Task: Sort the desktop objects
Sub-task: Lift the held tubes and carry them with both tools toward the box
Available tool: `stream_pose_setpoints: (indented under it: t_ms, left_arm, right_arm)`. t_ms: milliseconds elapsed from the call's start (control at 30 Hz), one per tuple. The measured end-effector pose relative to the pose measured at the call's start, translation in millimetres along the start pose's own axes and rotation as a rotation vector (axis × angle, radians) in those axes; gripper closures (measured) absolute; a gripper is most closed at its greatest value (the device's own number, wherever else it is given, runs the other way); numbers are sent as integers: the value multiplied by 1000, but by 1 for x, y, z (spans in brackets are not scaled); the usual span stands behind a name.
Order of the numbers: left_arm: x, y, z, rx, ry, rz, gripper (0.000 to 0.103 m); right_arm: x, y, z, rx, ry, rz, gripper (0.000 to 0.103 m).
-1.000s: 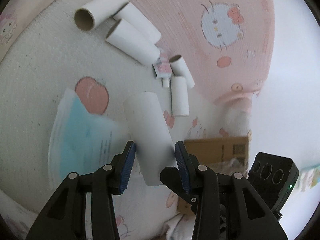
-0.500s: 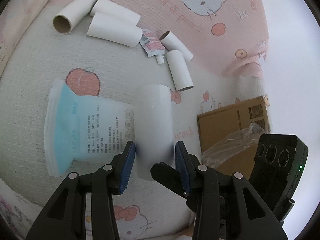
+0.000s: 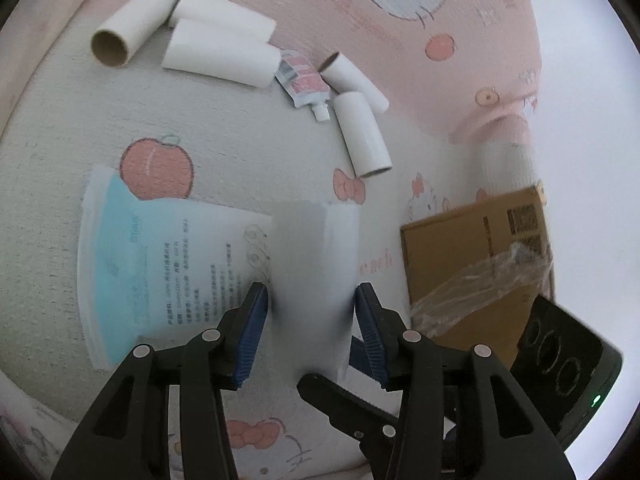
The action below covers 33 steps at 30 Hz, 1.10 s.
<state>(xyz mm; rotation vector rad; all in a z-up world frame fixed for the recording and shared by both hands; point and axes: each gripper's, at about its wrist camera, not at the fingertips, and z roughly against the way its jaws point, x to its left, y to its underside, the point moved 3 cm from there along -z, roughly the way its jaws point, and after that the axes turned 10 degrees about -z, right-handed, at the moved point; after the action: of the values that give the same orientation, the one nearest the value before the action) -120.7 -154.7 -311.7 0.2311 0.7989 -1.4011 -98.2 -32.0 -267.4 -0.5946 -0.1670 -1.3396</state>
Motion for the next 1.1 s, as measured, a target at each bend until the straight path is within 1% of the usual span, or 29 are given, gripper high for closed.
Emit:
stream_pose_setpoints:
  t_ms: [67,133,233,333,433,533,633,900,1100]
  left_arm:
    - [3,-1,1,-9,17,22,54]
    - [4,-2,1,-13,25,23,56]
    - [2,-1,1,-18,24,14,56]
    - [-1,0,1,-14,27,5,56]
    - [-2,1,0,-16,18,-2,56]
    - [-2,1,0,-18,13,-2,56]
    - [-3,1,-1,-16,6,-14,56]
    - [-6,2,-1,-9,-8,-28,56]
    - [-18,4,0,-15,-29,-33,56]
  right_arm:
    - [2,0,1,-3,11,16,65]
    - [3,1,1,-6,26,33,65]
    - [3,1,2,-14,29,35,65]
    - [0,1,3,-22,10,12,64]
    - [-6,-1,4,-45,-34,-50,64]
    - [-12,-3,0,-32,-87,-116,63]
    - [-15,-3,-2,-30,-119,-133,63]
    - [-17,-2,-3,-32,-130,-147,63]
    - [-18,1,2,-39,-122,-138,62]
